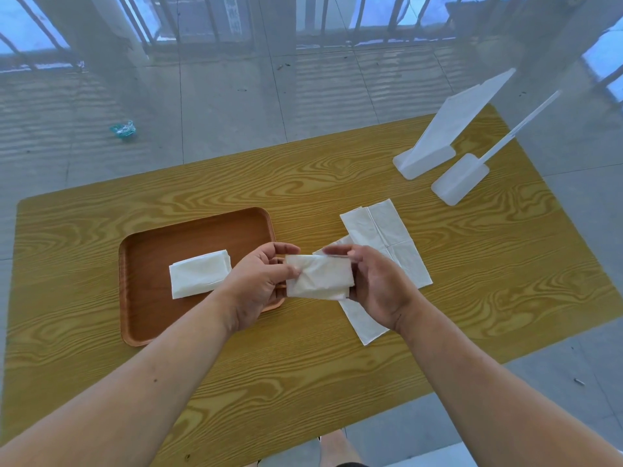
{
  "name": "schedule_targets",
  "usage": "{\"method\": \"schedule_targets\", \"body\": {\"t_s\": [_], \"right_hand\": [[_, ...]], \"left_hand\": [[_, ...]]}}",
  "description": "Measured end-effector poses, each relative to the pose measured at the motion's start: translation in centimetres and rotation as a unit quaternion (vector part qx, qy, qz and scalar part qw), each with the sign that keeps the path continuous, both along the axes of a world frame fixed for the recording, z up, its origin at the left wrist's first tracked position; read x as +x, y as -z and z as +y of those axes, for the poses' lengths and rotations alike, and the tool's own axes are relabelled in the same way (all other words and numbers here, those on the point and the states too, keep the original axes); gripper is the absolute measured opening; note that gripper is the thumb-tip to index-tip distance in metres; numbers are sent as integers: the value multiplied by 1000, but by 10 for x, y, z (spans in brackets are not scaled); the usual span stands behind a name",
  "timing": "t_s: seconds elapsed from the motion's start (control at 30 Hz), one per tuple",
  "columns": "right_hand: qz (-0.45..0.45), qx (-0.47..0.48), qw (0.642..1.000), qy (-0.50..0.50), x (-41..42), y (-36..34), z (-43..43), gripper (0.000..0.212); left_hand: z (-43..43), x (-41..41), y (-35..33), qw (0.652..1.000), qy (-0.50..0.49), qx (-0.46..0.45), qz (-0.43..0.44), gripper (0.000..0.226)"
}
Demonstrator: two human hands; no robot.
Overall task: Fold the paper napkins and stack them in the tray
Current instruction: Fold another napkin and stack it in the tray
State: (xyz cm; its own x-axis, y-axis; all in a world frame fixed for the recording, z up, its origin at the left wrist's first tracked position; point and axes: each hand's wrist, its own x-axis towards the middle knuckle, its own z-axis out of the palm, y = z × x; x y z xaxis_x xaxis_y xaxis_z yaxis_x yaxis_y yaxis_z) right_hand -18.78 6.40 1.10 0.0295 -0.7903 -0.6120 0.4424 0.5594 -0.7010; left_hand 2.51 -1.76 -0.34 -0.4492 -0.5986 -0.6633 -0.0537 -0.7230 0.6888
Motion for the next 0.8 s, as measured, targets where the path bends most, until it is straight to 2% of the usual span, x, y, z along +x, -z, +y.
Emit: {"method": "schedule_targets", "body": {"t_s": [0.07, 0.17, 0.3, 0.43, 0.57, 0.63, 0.8], "right_hand": [[4, 26, 1000, 11, 2, 4, -2, 37], [56, 100, 993, -35, 12, 8, -7, 27], [66, 118, 991, -19, 33, 12, -15, 12], [37, 106, 994, 5, 63, 17, -29, 15], [63, 158, 982, -80, 101, 24, -46, 16], [95, 151, 977, -117, 117, 28, -56, 17], [192, 78, 964, -167, 151, 39, -87, 9]], "left_hand": [[-1, 3, 1, 1000, -10, -20, -4, 39], [-4, 10, 3, 999, -15, -45, -10, 42], [-6, 31, 5, 993, 29, -62, -93, 25], [-8, 59, 8, 989, 40, -58, -133, 12], [-16, 97, 11, 981, 13, -86, -171, 6], [-21, 118, 13, 975, 2, -101, -198, 8], [-33, 163, 25, 945, -6, -137, -298, 31]]}}
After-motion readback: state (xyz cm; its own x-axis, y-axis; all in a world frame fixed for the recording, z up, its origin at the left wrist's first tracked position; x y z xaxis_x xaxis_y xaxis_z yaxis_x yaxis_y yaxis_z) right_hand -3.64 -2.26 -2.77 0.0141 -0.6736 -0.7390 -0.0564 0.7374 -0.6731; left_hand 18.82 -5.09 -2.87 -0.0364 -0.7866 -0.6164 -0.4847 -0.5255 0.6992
